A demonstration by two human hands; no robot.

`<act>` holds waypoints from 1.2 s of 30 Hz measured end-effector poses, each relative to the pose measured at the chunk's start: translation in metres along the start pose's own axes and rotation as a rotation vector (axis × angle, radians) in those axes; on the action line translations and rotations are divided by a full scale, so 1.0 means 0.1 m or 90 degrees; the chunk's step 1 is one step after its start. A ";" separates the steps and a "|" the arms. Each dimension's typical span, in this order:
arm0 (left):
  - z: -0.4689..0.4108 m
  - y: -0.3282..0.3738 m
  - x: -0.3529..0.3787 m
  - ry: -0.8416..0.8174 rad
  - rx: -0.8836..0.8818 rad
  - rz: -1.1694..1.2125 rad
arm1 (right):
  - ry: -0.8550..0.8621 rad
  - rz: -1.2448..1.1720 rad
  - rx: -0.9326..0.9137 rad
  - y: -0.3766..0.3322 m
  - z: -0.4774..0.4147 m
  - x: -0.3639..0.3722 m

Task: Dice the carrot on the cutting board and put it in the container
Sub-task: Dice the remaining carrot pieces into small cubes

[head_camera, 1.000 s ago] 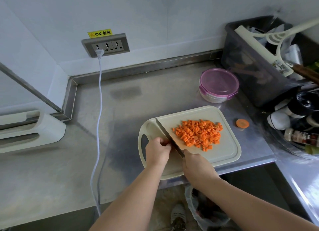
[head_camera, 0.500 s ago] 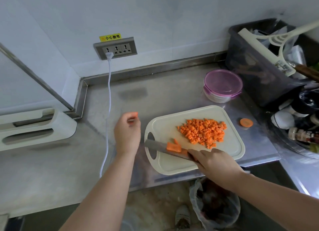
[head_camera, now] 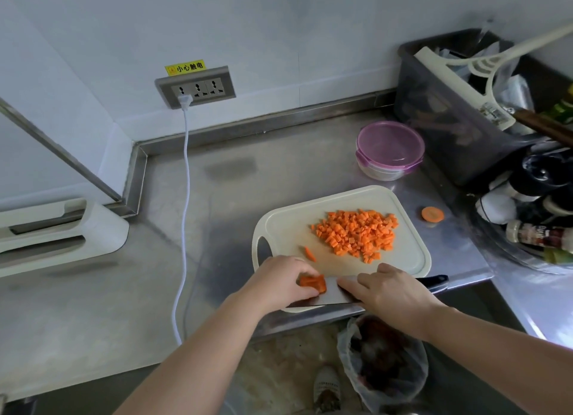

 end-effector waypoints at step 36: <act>-0.10 0.06 0.07 0.134 0.002 -0.183 | 0.017 -0.418 0.324 0.82 0.39 -0.05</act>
Point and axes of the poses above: each hand's wrist, its own z-axis away from the middle knuckle, its own x-axis out of the palm, y = z × x, the point moved 7 cm from there along -z, towards the middle knuckle, and after that the axes turned 10 degrees about z, right-handed, at the moved point
